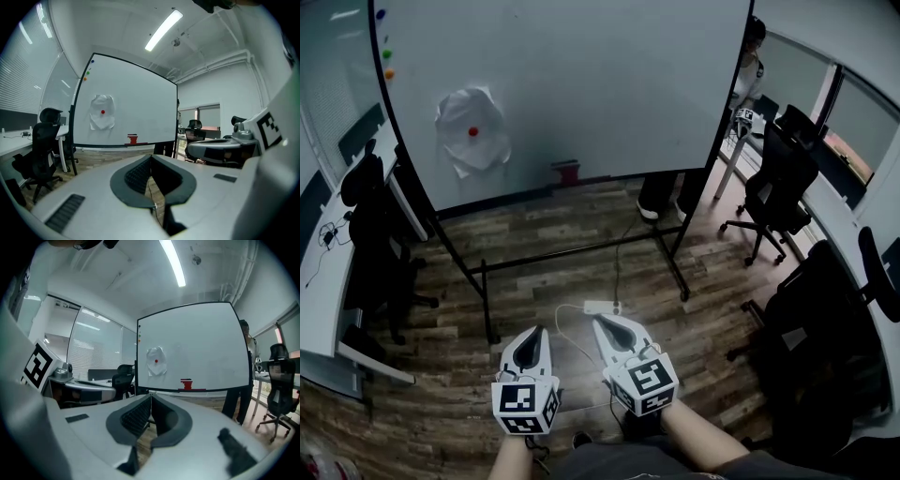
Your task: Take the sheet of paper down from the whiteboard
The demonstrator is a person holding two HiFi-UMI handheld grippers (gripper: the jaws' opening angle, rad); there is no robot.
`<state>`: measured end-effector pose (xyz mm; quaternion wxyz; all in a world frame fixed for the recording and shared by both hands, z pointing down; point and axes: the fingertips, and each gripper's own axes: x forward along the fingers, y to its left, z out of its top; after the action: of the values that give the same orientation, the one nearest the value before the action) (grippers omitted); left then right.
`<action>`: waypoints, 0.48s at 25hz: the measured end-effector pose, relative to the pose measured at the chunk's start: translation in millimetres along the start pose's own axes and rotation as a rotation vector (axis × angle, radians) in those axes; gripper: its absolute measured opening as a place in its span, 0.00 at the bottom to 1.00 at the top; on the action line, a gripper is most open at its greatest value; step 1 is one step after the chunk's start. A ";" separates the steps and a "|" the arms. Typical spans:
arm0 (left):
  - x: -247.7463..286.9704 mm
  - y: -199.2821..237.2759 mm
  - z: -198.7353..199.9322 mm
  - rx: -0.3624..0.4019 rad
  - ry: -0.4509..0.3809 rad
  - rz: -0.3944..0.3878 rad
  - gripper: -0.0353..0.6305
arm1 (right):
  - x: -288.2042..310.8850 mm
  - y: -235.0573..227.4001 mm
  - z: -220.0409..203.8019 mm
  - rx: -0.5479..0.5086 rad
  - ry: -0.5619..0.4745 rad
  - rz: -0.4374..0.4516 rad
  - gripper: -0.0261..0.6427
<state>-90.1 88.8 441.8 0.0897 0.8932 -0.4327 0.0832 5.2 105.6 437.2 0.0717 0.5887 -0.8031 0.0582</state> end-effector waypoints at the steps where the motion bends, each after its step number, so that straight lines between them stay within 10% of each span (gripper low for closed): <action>1: 6.4 -0.9 0.8 0.003 0.002 0.009 0.07 | 4.5 -6.2 0.3 -0.003 -0.004 0.008 0.07; 12: 107.3 -23.8 30.5 0.001 0.001 0.148 0.07 | 57.4 -110.2 17.6 -0.002 -0.014 0.161 0.07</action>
<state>-3.6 14.8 434.4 0.0831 0.8588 -0.4973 0.0905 92.4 15.7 431.5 0.0616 0.5225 -0.8484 0.0588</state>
